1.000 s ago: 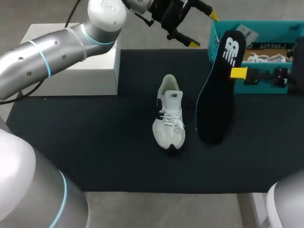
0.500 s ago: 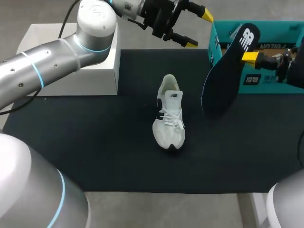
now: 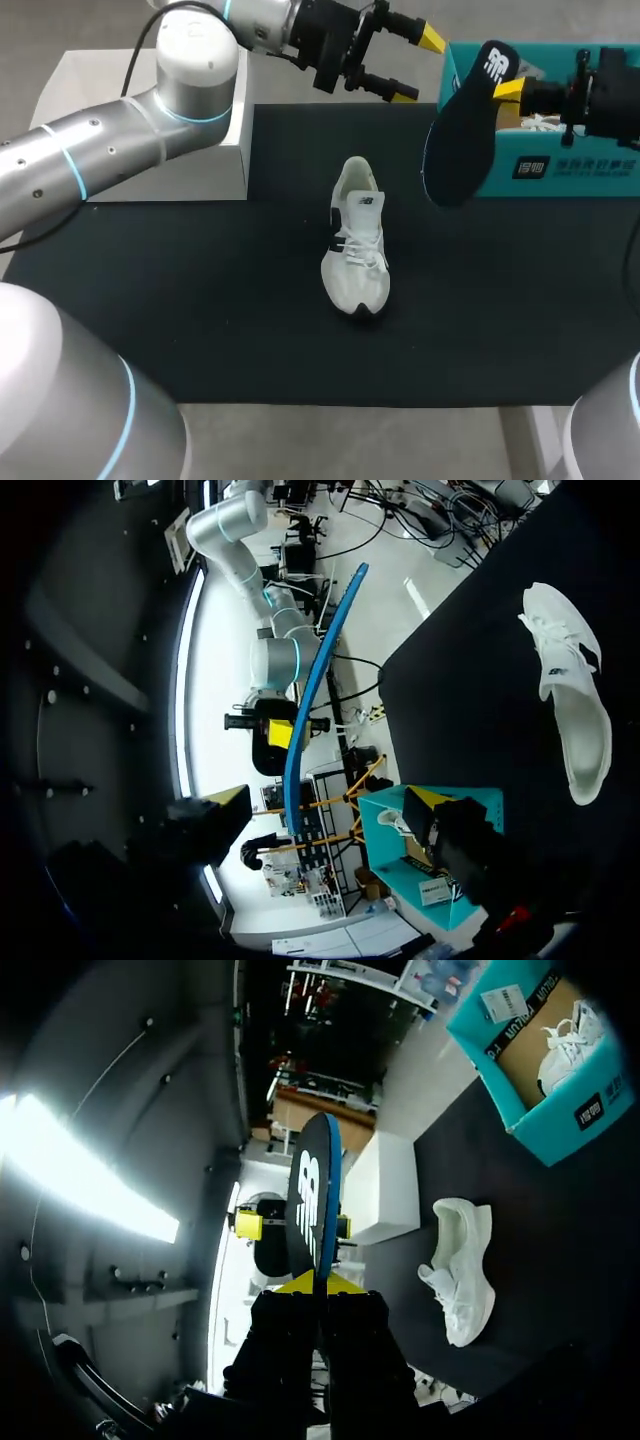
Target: Take the shoe out of the shoebox, open the shoe tongue, remove and reinsert the insole, then place the shoe into the shoebox
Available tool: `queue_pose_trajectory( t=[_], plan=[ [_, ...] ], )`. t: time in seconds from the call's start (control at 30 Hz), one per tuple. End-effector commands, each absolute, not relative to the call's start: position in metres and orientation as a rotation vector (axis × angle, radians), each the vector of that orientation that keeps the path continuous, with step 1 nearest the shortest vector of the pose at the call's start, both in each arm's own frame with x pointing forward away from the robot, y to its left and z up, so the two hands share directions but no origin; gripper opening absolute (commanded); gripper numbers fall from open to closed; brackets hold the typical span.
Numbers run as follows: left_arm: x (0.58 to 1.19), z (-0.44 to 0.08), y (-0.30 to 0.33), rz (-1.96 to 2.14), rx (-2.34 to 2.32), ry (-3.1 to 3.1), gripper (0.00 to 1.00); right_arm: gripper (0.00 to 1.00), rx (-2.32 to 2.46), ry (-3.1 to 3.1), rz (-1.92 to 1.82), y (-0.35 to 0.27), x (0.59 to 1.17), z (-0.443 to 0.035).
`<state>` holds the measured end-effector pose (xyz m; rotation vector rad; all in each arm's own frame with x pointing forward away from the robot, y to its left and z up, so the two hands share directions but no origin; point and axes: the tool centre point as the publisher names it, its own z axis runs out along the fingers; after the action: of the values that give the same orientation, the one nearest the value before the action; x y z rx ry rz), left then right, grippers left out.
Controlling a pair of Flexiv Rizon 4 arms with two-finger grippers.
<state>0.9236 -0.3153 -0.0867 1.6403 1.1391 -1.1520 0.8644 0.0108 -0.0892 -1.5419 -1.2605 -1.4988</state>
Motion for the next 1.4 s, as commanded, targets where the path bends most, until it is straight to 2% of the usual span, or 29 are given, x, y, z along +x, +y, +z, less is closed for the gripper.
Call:
queue_pose_trajectory(
  t=[0.03,0.4,1.1,1.13,1.23,1.3,1.33,1.4],
  plan=[
    [0.908,-0.089,-0.314,-1.136,1.608,1.123,1.0,0.0,-1.412,-1.421,-1.194,0.001,0.902,-0.081],
    [0.892,-0.093,-0.314,-1.171,1.579,1.035,1.0,0.0,-1.511,-1.431,-1.102,-0.012,0.935,-0.07],
    [0.892,-0.092,-0.33,-1.161,1.488,0.965,0.98,0.0,-1.635,-1.391,-1.125,0.039,0.958,-0.085],
    [0.892,-0.092,-0.33,-1.161,1.488,0.965,0.92,0.0,-1.639,-1.386,-1.139,0.04,0.959,-0.086],
    [0.893,-0.093,-0.33,-1.156,1.462,0.989,0.84,0.0,-1.639,-1.382,-1.156,0.042,0.962,-0.087],
    [0.893,-0.093,-0.33,-1.149,1.446,1.0,0.65,0.0,-1.64,-1.39,-1.152,0.042,0.962,-0.087],
    [0.893,-0.094,-0.33,-1.136,1.441,1.01,0.49,0.0,-1.639,-1.39,-1.154,0.042,0.962,-0.087],
    [0.893,-0.095,-0.33,-1.135,1.437,1.016,0.42,0.0,-1.636,-1.392,-1.153,0.043,0.962,-0.087]
  ],
)
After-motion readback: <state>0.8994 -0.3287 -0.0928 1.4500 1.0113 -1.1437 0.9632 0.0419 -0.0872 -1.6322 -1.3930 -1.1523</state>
